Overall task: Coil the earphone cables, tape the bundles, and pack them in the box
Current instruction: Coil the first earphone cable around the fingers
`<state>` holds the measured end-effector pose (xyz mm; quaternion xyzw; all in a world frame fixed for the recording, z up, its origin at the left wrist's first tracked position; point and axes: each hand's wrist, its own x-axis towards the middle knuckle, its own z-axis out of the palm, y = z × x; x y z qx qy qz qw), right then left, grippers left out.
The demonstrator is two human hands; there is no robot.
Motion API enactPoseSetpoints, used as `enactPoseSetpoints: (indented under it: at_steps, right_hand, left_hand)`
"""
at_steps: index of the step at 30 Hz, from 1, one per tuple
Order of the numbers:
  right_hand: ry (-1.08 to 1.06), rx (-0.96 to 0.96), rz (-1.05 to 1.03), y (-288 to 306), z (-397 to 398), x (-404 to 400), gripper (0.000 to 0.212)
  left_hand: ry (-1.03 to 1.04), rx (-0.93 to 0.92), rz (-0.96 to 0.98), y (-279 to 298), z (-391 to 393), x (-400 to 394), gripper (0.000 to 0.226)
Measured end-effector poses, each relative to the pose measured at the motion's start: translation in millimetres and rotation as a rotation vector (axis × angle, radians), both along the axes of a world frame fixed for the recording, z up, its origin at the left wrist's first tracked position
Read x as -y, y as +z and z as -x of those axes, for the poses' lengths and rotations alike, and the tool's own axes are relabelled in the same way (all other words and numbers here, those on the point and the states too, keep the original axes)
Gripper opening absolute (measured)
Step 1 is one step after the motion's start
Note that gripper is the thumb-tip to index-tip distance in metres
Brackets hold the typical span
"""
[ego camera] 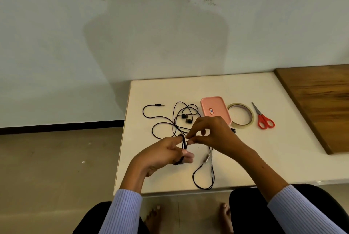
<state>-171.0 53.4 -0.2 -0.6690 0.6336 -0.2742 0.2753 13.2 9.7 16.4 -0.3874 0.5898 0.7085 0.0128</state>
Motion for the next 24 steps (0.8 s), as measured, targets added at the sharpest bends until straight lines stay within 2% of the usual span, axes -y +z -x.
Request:
enactPoseSetpoints:
  at_steps: [4,11,15,17,19,24]
  right_hand:
    - [-0.012,0.228,-0.022,4.2,4.8,-0.2,0.012]
    - [-0.116,0.612,-0.115,7.4,6.6,-1.7,0.015]
    - [-0.168,0.783,-0.214,5.3,1.3,-0.8,0.015]
    - [-0.172,0.84,-0.244,4.5,-4.7,-1.3,0.016]
    - [-0.204,0.78,-0.253,2.1,-15.6,-1.5,0.018]
    - [-0.198,0.459,-0.224,-2.9,-39.6,-0.8,0.029]
  left_hand:
    - [-0.089,-0.1,-0.135,4.2,-4.5,1.8,0.042]
    - [-0.065,-0.352,-0.257,15.9,-10.6,5.5,0.04]
    - [-0.063,-0.468,-0.301,17.1,-13.4,7.3,0.041]
    - [0.008,-0.555,-0.329,17.5,-11.5,7.0,0.039]
    - [0.15,-0.614,-0.332,17.7,-5.5,6.8,0.036]
    - [0.49,-0.671,-0.234,9.7,7.8,11.3,0.027]
